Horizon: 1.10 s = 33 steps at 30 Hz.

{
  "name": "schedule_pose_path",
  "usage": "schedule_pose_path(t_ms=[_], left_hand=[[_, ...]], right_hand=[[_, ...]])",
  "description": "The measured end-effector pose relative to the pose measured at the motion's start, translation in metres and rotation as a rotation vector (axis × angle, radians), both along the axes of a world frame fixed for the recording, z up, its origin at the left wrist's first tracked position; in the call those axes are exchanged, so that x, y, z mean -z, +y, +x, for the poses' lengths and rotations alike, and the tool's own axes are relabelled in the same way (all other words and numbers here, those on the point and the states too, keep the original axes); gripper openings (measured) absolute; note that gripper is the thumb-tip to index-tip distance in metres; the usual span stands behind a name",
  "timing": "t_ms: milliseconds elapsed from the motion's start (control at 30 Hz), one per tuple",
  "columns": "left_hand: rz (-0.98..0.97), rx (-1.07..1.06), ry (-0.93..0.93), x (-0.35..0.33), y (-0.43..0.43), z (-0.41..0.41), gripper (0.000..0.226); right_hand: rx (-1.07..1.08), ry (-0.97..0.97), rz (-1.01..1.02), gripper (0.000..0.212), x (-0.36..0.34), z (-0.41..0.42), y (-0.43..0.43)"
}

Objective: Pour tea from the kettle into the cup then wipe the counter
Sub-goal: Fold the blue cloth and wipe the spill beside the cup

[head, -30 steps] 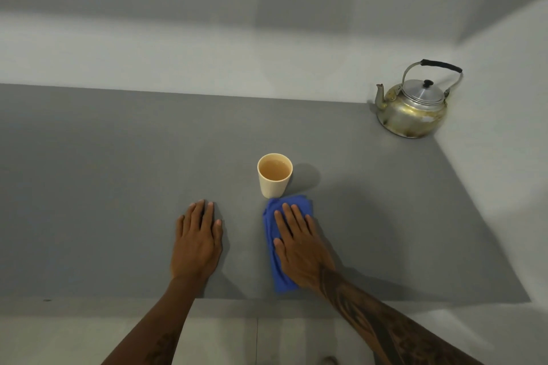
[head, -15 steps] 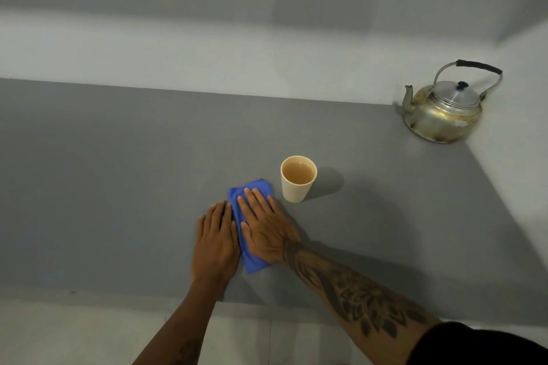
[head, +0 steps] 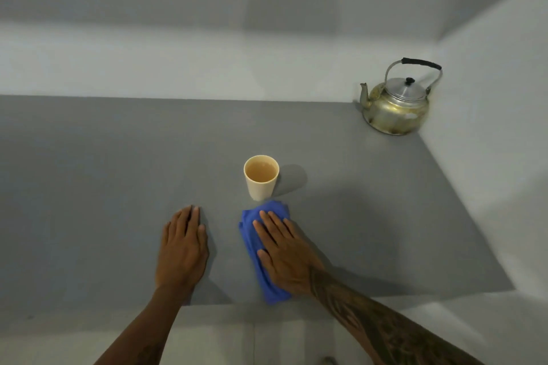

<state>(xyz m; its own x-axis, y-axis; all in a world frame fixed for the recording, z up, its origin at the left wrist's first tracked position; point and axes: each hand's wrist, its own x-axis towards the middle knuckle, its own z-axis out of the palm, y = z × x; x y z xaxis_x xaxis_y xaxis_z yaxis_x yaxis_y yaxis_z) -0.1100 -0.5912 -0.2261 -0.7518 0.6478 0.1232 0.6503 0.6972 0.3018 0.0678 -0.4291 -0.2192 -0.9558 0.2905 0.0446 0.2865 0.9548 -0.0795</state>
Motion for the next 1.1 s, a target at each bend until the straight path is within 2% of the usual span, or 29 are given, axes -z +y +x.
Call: schedule_pose_path(t_ms=[167,333,467,567,633,767,933,1100], left_hand=[[0.003,0.006,-0.024,0.0,0.001,0.002,0.057],[0.009,-0.013,-0.041,0.0,0.002,0.003,0.057],[0.012,-0.018,-0.054,0.0,0.003,0.005,0.059],[0.015,-0.005,-0.057,-0.002,0.002,0.005,0.06],[0.018,-0.004,-0.06,0.0,0.002,0.003,0.06],[0.012,-0.02,-0.047,0.0,0.003,0.004,0.06],[0.002,-0.037,-0.056,-0.003,0.006,0.006,0.061],[-0.011,-0.043,-0.048,-0.001,0.007,0.004,0.059]], right_hand=[[0.139,-0.056,-0.015,0.058,-0.006,0.019,0.027],[0.357,-0.048,-0.066,0.06,-0.011,-0.011,0.046],[0.273,-0.042,-0.053,0.058,-0.007,-0.008,0.047],[0.139,-0.065,-0.041,0.06,-0.002,0.029,0.045],[0.121,-0.057,-0.035,0.061,-0.001,0.055,0.053],[0.274,-0.073,-0.018,0.061,-0.003,0.067,0.078],[0.435,-0.077,-0.045,0.064,-0.006,0.034,0.113],[0.396,-0.122,-0.013,0.059,-0.01,-0.005,0.138]])
